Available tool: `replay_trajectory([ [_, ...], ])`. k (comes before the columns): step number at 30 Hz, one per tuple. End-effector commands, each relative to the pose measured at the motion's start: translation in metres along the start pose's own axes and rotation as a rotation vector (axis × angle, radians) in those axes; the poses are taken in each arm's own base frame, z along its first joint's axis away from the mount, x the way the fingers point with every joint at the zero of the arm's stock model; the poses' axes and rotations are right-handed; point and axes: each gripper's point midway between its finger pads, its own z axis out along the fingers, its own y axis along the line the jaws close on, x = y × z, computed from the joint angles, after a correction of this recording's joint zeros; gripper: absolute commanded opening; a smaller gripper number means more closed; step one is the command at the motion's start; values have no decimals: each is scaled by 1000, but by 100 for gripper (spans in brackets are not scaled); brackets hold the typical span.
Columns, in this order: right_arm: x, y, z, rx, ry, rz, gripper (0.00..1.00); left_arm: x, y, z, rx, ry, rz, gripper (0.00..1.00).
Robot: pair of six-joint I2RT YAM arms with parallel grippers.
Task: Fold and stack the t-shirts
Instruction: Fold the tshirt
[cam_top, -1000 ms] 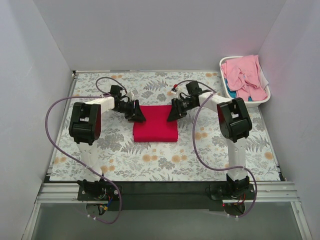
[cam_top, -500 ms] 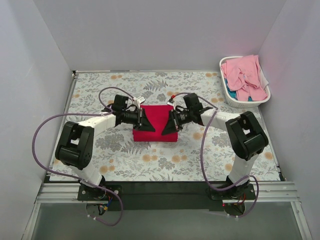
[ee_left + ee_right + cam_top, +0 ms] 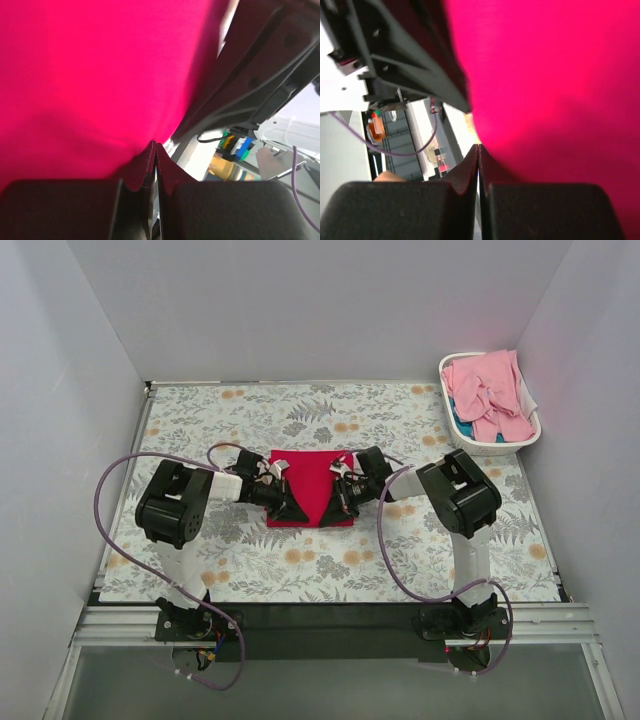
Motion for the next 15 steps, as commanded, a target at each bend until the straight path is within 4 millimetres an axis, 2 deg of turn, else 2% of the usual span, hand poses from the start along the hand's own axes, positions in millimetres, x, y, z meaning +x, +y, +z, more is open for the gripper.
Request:
replay_trajectory([
  [1, 1, -28, 2, 50, -25, 17, 1, 11, 33, 3, -100, -4, -22, 0],
  [4, 13, -56, 1, 97, -24, 84, 1, 13, 62, 3, -184, -1, -63, 0],
  [5, 16, -59, -1, 103, -24, 92, 1, 11, 71, 1, -208, 0, -53, 0],
  [8, 20, -62, -11, 115, -43, 89, 1, 11, 76, -7, -172, 23, -69, 0],
  [11, 20, -54, -18, 110, -60, 53, 1, 22, 52, -12, -43, 68, -6, 0],
  [15, 14, -30, -27, 73, -61, -38, 1, 29, 22, -27, 47, 59, 101, 6],
])
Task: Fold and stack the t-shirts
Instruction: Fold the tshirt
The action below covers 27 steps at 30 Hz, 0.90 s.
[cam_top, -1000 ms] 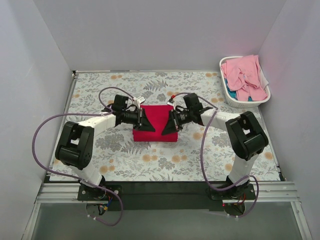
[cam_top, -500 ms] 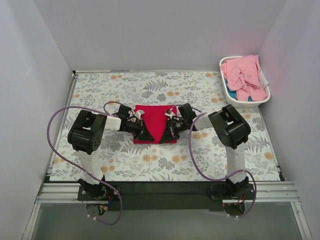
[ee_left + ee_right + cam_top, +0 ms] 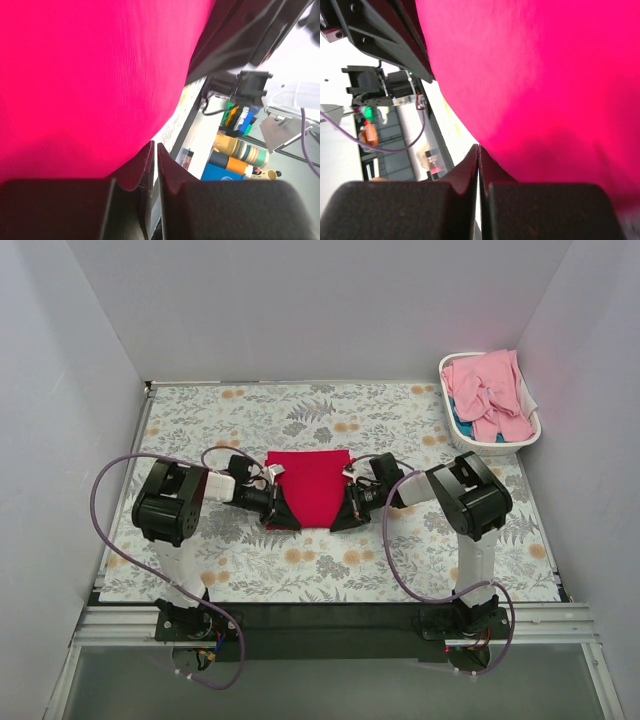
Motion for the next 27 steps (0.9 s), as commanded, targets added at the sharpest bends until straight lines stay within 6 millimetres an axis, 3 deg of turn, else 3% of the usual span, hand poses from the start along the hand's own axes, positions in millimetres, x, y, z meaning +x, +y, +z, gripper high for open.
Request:
replay_trajectory([
  [1, -6, 17, -14, 14, -33, -103, 1, 12, -6, -17, -18, -19, 72, 6],
  [4, -14, 51, -27, -26, -51, -198, 1, 12, -35, -34, -3, -71, 178, 6],
  [6, -19, 74, -34, -51, -70, -254, 1, 14, -44, -40, 13, -82, 195, 5],
  [10, -28, 93, -33, -71, -77, -316, 1, 7, -60, -46, 23, -115, 224, 4],
  [14, -30, 79, -16, -74, -33, -298, 1, -3, -36, -38, -31, -120, 186, 4],
  [18, -30, 39, -4, -44, 1, -235, 1, -11, -3, -35, -62, -112, 93, 3],
  [22, -23, 1, -7, 19, 0, -186, 1, -9, 33, -37, -119, -104, 0, 3],
  [25, -12, -11, -9, 37, 23, -152, 1, 1, 36, -41, -97, -68, -18, 3],
  [27, -10, 0, -14, 15, 30, -176, 1, 8, 25, -44, -65, -43, 8, 4],
])
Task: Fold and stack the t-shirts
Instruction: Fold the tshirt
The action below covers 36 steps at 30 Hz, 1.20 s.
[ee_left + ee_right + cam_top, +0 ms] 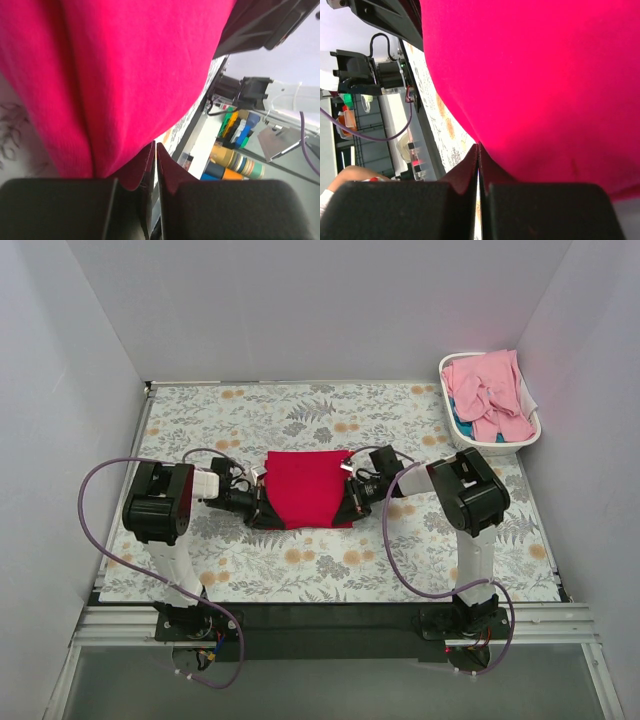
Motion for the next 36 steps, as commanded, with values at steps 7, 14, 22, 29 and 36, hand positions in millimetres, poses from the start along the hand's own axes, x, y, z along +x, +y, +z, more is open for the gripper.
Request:
replay_trajectory([
  [7, -64, 92, -35, -78, -108, -256, 1, -30, -105, -42, 189, -78, 229, 8],
  [14, -120, 55, -8, -55, -121, -198, 1, -102, -83, -21, 113, -217, 203, 8],
  [22, -106, -6, 4, -36, -96, -125, 1, -116, -1, 2, -47, -261, 83, 5],
  [29, -103, 5, -40, -23, -160, -173, 1, -99, -37, -29, 93, -201, 132, 9],
  [36, -184, 51, -59, -57, -268, -276, 1, -155, -86, -43, 151, -287, 220, 8],
])
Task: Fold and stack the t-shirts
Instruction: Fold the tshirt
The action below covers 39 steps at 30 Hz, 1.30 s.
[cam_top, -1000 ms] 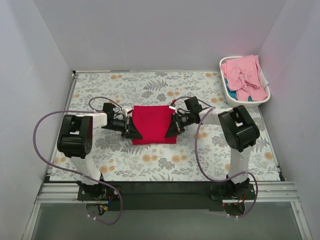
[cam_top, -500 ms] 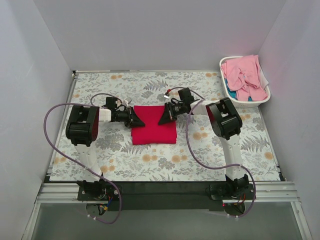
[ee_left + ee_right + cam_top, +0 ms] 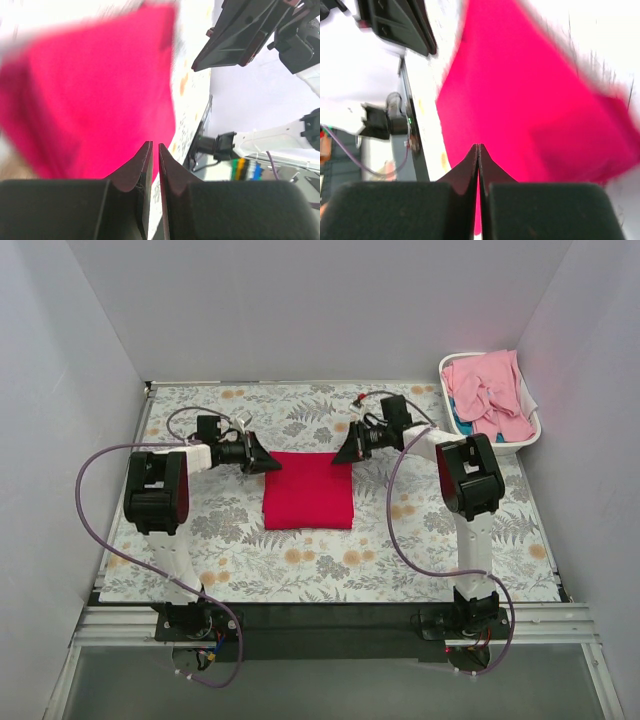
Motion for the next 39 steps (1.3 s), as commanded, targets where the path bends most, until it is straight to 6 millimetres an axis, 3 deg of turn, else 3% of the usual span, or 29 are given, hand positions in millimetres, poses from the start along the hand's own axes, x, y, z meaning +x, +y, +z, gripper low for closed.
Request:
replay_trajectory([
  [1, -57, 30, 3, -43, -70, -111, 1, -45, -34, 2, 68, -70, 122, 8],
  [2, -58, 19, 10, -48, -63, -81, 1, -51, -36, 6, 75, -76, 89, 8],
  [4, -65, 11, 14, -42, -80, -103, 1, -65, -18, 16, 36, -117, 62, 8],
  [8, -58, -25, 25, -36, -66, -42, 1, -84, 6, 30, 21, -166, 30, 7],
  [12, -59, -58, 27, -13, -81, -10, 1, -79, 44, 44, -21, -147, -35, 7],
  [15, -63, -76, 21, 15, -101, -10, 1, -83, 61, 43, -69, -160, -53, 7],
  [17, -70, -75, 14, 18, -119, -16, 1, -93, 69, 33, -101, -190, -56, 6],
  [20, -86, -55, -4, 14, -152, -49, 1, -120, 66, 3, -113, -272, -39, 6],
  [22, -90, -39, -15, 18, -170, -70, 3, -133, 38, -16, -116, -306, 46, 7],
  [23, -103, -16, -31, 19, -202, -110, 6, -138, 28, -22, -132, -323, 85, 7],
  [24, -103, -7, -39, 23, -213, -116, 8, -145, -6, -37, -125, -360, 160, 8],
  [25, -113, 20, -55, 29, -249, -165, 8, -141, -18, -42, -134, -369, 183, 9],
  [27, -119, 37, -77, 47, -293, -194, 7, -137, -41, -51, -178, -394, 241, 10],
  [28, -112, 39, -84, 56, -298, -185, 4, -128, -60, -61, -204, -400, 259, 10],
  [29, -118, 61, -102, 66, -335, -227, 4, -112, -70, -49, -235, -364, 318, 10],
  [30, -113, 65, -110, 84, -336, -233, 4, -108, -68, -49, -314, -383, 334, 10],
  [31, -108, 80, -121, 93, -347, -263, 4, -89, -79, -50, -354, -358, 342, 12],
  [32, -100, 78, -127, 122, -337, -227, 4, -65, -77, -33, -394, -299, 358, 13],
  [34, -89, 86, -140, 162, -332, -276, 5, -39, -65, -27, -520, -271, 358, 17],
  [35, -78, 83, -145, 187, -312, -238, 7, -15, -68, -16, -528, -228, 366, 22],
  [36, -72, 83, -149, 200, -305, -237, 10, -5, -70, -11, -538, -214, 366, 28],
  [37, -66, 89, -155, 221, -304, -276, 14, 13, -72, 1, -570, -183, 395, 44],
  [39, -44, 83, -159, 258, -275, -237, 21, 31, -79, 11, -605, -177, 440, 62],
])
